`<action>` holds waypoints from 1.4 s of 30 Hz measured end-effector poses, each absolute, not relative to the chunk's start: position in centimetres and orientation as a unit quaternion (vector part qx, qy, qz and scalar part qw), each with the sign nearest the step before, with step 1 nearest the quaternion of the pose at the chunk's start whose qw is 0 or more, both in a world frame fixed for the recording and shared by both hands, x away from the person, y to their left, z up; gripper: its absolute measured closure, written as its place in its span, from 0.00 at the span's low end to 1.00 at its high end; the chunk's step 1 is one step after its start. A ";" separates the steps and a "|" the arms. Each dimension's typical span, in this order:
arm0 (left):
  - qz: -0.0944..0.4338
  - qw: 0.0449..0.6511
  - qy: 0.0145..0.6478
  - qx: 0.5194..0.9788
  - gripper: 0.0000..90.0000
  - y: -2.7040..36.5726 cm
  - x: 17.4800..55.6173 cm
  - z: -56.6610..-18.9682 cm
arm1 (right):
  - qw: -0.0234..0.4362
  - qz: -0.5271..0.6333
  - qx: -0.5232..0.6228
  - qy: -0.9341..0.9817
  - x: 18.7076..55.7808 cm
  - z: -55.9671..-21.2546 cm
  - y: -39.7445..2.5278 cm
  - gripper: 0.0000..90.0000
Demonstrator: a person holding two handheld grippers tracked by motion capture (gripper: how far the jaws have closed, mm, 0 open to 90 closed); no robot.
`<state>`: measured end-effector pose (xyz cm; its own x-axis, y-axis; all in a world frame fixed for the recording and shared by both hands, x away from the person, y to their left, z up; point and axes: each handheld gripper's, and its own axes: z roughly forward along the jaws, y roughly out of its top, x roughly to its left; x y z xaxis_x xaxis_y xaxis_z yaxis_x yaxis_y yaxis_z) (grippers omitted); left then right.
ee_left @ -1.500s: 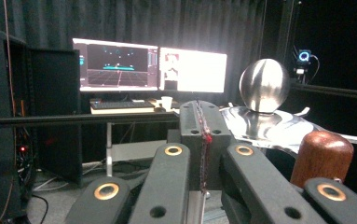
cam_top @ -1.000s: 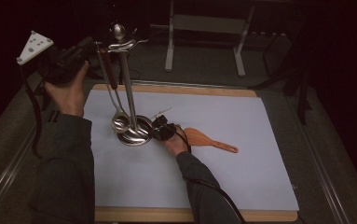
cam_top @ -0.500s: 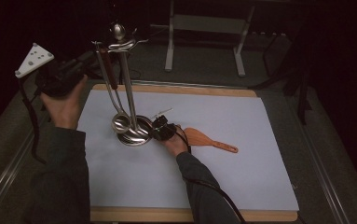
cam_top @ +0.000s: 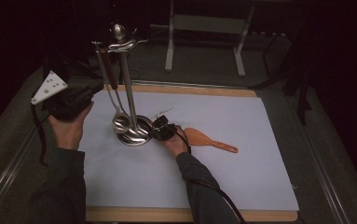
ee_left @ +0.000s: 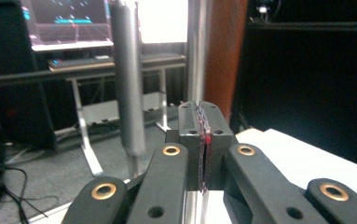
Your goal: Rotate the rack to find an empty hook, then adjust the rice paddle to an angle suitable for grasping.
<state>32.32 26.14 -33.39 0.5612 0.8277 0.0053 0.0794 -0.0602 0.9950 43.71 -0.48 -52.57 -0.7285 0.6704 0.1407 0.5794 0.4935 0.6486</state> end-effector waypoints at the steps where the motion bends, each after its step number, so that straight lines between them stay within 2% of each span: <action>1: 0.313 0.591 0.346 0.658 0.99 26.1 32.2 -33.8 | 0.066 0.349 0.362 0.862 43.7 -52.6 -0.5 1.00; 20: 0.278 0.555 0.362 0.695 0.97 24.7 30.3 -41.2 | 0.066 0.349 0.362 0.862 43.7 -52.6 -0.5 1.00; 32: 0.247 0.510 0.387 0.727 0.95 24.3 29.6 -47.3 | 0.071 0.344 0.361 0.864 43.6 -52.5 -0.3 1.00; 42: 0.229 0.473 0.385 0.759 0.93 22.9 30.0 -51.3 | 0.079 0.333 0.352 0.871 43.4 -52.3 0.0 1.00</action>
<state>29.99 22.88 -51.35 0.5983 0.8011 -0.0164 0.3678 -0.2564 0.8938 43.45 -0.02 -52.32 -0.7399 0.6658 0.0961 0.5603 0.5309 0.6358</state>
